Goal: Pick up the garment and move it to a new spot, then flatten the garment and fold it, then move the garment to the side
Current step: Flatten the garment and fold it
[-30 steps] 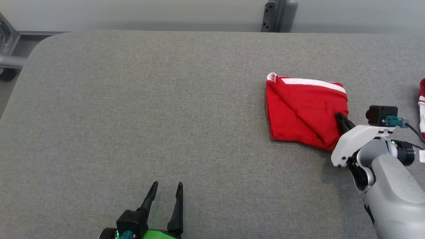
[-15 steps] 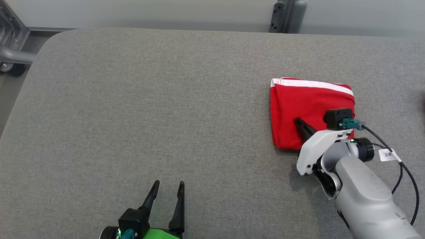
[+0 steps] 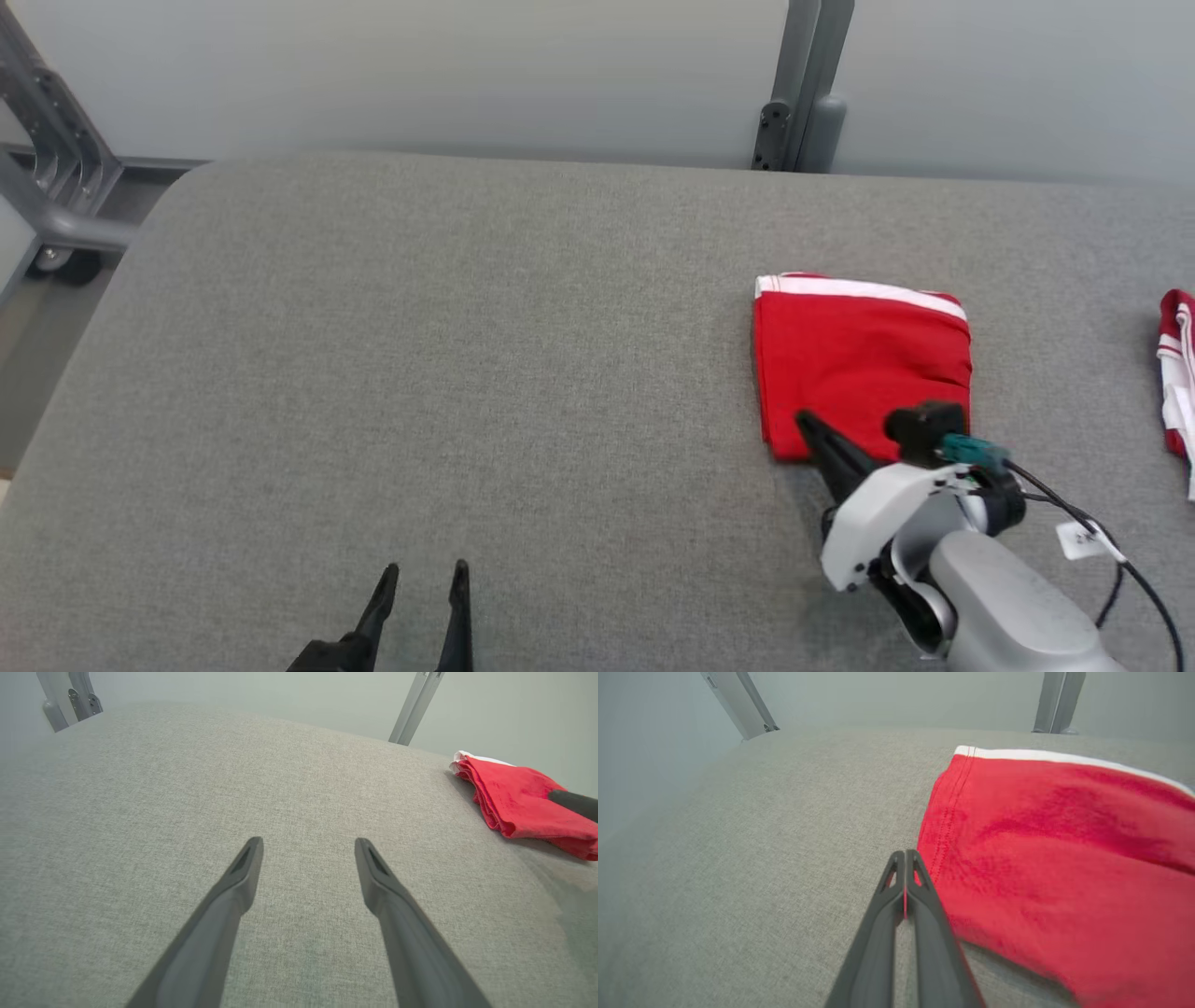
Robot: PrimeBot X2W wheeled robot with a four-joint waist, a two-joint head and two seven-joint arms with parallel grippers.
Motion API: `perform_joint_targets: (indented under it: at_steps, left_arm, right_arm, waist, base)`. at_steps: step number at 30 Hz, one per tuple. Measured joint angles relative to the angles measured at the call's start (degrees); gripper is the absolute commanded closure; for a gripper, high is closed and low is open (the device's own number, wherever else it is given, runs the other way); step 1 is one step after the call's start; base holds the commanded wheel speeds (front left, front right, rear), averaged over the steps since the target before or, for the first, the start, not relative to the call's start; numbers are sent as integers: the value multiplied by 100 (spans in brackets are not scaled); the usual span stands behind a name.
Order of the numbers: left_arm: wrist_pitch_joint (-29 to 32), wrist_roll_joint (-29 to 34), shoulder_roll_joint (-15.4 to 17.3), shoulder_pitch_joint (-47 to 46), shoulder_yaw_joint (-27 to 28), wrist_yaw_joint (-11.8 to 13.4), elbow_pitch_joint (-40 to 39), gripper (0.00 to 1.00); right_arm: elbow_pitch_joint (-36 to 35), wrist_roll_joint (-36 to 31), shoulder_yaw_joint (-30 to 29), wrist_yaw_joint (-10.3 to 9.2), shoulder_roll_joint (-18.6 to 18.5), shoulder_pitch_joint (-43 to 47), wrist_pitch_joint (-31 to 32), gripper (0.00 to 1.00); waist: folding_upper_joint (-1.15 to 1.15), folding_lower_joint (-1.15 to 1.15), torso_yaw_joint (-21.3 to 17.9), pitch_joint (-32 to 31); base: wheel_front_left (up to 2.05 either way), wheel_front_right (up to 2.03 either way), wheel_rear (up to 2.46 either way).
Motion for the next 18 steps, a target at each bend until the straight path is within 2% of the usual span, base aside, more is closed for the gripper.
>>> perform_joint_targets:
  at_steps: [1, 2, 3, 4, 11, 13, 18]
  left_arm:
    - [0, 0, 27, 64, 52, 4, -33, 0]
    - [0, 1, 41, 126, 129, 20, -73, 0]
    - [0, 5, 47, 169, 198, 51, -110, 0]
    - [0, 22, 56, 201, 265, 53, -136, 0]
    - [0, 192, 76, 389, 737, -20, -183, 0]
    - [0, 311, 71, 387, 838, -130, -171, 0]
    - [0, 508, 31, 369, 1011, -495, -45, 0]
  right_arm:
    - [-87, -26, -146, 0, -71, 87, -127, 95]
    - [-196, -111, -283, 0, -163, 165, -233, 65]
    - [-346, -215, -431, 0, -242, 244, -321, 46]
    - [-504, -301, -587, 0, -307, 342, -386, 0]
    - [-1514, -628, -2016, -1, -481, 1497, -501, 0]
    - [-1808, -757, -2497, 0, -352, 1844, -504, 0]
    - [-1911, -1202, -3011, -1, -35, 2611, -506, 0]
  waist:
    - [0, 0, -19, -74]
    - [0, 0, -43, -145]
    - [0, 0, -71, -210]
    - [0, 0, -103, -271]
    - [0, 0, -376, -598]
    - [0, 0, -418, -673]
    - [0, 0, -406, -750]
  base:
    - [0, 0, 0]
    - [0, 0, 0]
    - [0, 0, 0]
    - [0, 0, 0]
    - [0, 0, 0]
    - [0, 0, 0]
    - [0, 0, 0]
